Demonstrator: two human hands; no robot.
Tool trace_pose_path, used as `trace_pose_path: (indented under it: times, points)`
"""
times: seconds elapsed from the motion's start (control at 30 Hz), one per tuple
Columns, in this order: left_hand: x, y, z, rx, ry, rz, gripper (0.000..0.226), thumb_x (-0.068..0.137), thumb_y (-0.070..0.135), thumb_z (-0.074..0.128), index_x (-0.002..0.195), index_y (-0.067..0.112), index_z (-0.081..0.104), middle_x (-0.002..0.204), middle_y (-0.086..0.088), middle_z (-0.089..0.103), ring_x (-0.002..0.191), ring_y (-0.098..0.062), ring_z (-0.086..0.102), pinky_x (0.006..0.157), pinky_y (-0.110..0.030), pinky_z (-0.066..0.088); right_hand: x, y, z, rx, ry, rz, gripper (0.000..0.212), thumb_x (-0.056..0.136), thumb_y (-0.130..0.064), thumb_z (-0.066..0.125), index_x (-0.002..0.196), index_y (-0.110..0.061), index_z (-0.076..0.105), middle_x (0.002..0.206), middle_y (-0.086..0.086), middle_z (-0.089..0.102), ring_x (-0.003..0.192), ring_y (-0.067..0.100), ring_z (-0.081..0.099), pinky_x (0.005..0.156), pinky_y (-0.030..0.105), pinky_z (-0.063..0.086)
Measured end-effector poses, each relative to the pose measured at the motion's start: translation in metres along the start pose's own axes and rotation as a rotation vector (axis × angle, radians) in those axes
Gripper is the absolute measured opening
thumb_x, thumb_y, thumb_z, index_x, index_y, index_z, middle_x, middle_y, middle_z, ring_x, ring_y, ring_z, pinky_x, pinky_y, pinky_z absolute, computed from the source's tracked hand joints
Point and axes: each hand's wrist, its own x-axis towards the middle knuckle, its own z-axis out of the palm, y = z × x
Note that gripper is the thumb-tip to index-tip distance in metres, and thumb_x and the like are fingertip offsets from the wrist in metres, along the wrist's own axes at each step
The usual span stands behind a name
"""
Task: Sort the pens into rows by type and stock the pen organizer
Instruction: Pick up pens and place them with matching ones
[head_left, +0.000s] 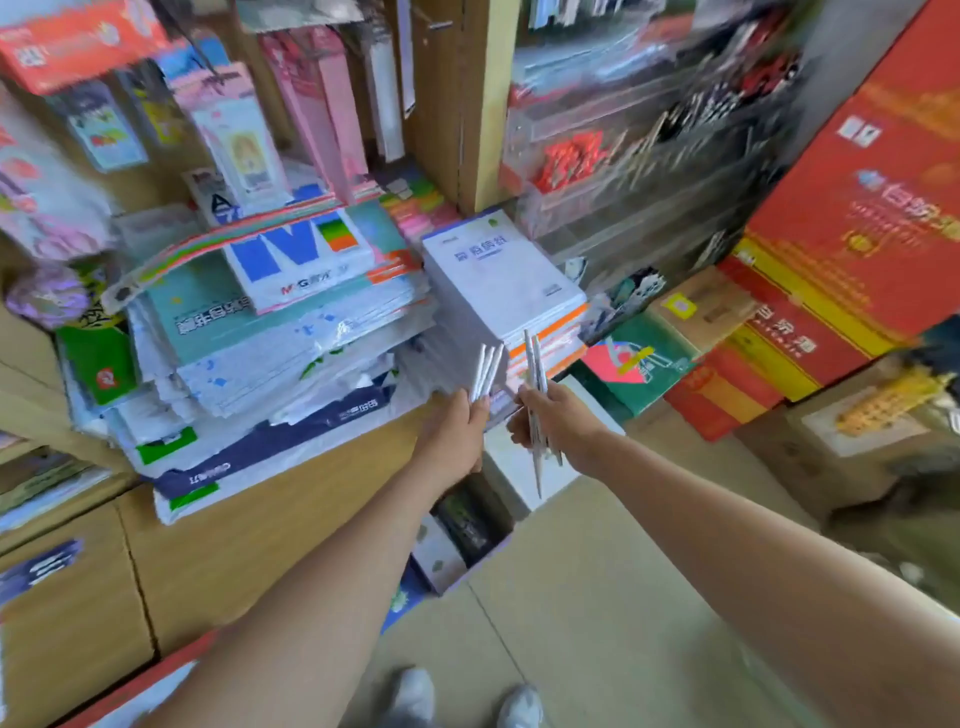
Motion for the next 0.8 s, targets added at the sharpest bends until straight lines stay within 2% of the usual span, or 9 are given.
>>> trace_pose_path:
  times: [0.07, 0.17, 0.3, 0.4, 0.5, 0.57, 0.8]
  points:
    - [0.020, 0.026, 0.012, 0.006, -0.020, 0.004, 0.035, 0.101, 0.040, 0.031, 0.097, 0.009, 0.048, 0.066, -0.011, 0.056, 0.063, -0.033, 0.059, 0.065, -0.037, 0.048, 0.012, -0.009, -0.028, -0.043, 0.016, -0.025, 0.029, 0.102, -0.019, 0.042, 0.076, -0.009, 0.048, 0.052, 0.005, 0.050, 0.043, 0.015, 0.045, 0.050, 0.026, 0.038]
    - [0.054, 0.059, 0.022, 0.008, -0.032, 0.022, 0.032, 0.101, 0.039, 0.030, 0.091, 0.013, 0.046, 0.063, -0.008, 0.056, 0.053, -0.024, 0.055, 0.068, -0.039, 0.051, 0.036, -0.024, -0.064, 0.028, 0.037, -0.041, 0.026, 0.102, -0.025, 0.043, 0.082, -0.010, 0.049, 0.056, 0.003, 0.042, 0.047, 0.015, 0.038, 0.049, 0.025, 0.033]
    - [0.105, 0.095, 0.033, 0.019, -0.039, 0.071, 0.032, 0.101, 0.038, 0.031, 0.093, 0.012, 0.048, 0.069, -0.009, 0.056, 0.065, -0.031, 0.058, 0.075, -0.047, 0.054, 0.073, -0.051, -0.104, 0.128, 0.067, -0.030, 0.031, 0.103, -0.032, 0.040, 0.081, -0.011, 0.046, 0.057, 0.002, 0.034, 0.045, 0.013, 0.032, 0.047, 0.024, 0.028]
    - [0.137, 0.121, 0.040, 0.027, -0.046, 0.089, 0.033, 0.102, 0.036, 0.031, 0.098, 0.009, 0.049, 0.067, -0.008, 0.057, 0.059, -0.026, 0.057, 0.071, -0.043, 0.056, 0.101, -0.064, -0.131, 0.163, 0.077, -0.022, 0.035, 0.102, -0.035, 0.041, 0.077, -0.011, 0.045, 0.054, 0.000, 0.033, 0.042, 0.011, 0.029, 0.045, 0.024, 0.027]
    - [0.161, 0.145, 0.048, 0.025, -0.057, 0.098, 0.032, 0.103, 0.035, 0.030, 0.099, 0.009, 0.048, 0.064, -0.007, 0.055, 0.053, -0.019, 0.053, 0.060, -0.037, 0.052, 0.121, -0.075, -0.155, 0.127, 0.098, -0.033, 0.032, 0.101, -0.035, 0.044, 0.087, -0.007, 0.048, 0.052, -0.001, 0.033, 0.044, 0.012, 0.029, 0.047, 0.024, 0.028]
    - [0.176, 0.157, 0.054, 0.027, -0.058, 0.084, 0.033, 0.103, 0.035, 0.030, 0.101, 0.009, 0.048, 0.065, -0.007, 0.055, 0.053, -0.018, 0.053, 0.057, -0.034, 0.050, 0.135, -0.079, -0.170, 0.124, 0.099, -0.026, 0.032, 0.101, -0.033, 0.045, 0.084, -0.006, 0.049, 0.052, -0.001, 0.033, 0.045, 0.013, 0.028, 0.048, 0.025, 0.027]
    - [0.228, 0.194, 0.082, 0.009, 0.003, 0.019, 0.034, 0.103, 0.036, 0.029, 0.106, 0.008, 0.047, 0.075, -0.010, 0.055, 0.063, -0.021, 0.055, 0.064, -0.038, 0.050, 0.200, -0.098, -0.226, 0.007, 0.095, -0.037, 0.048, 0.101, -0.043, 0.037, 0.062, -0.016, 0.043, 0.060, 0.006, 0.043, 0.056, 0.020, 0.041, 0.063, 0.034, 0.035]
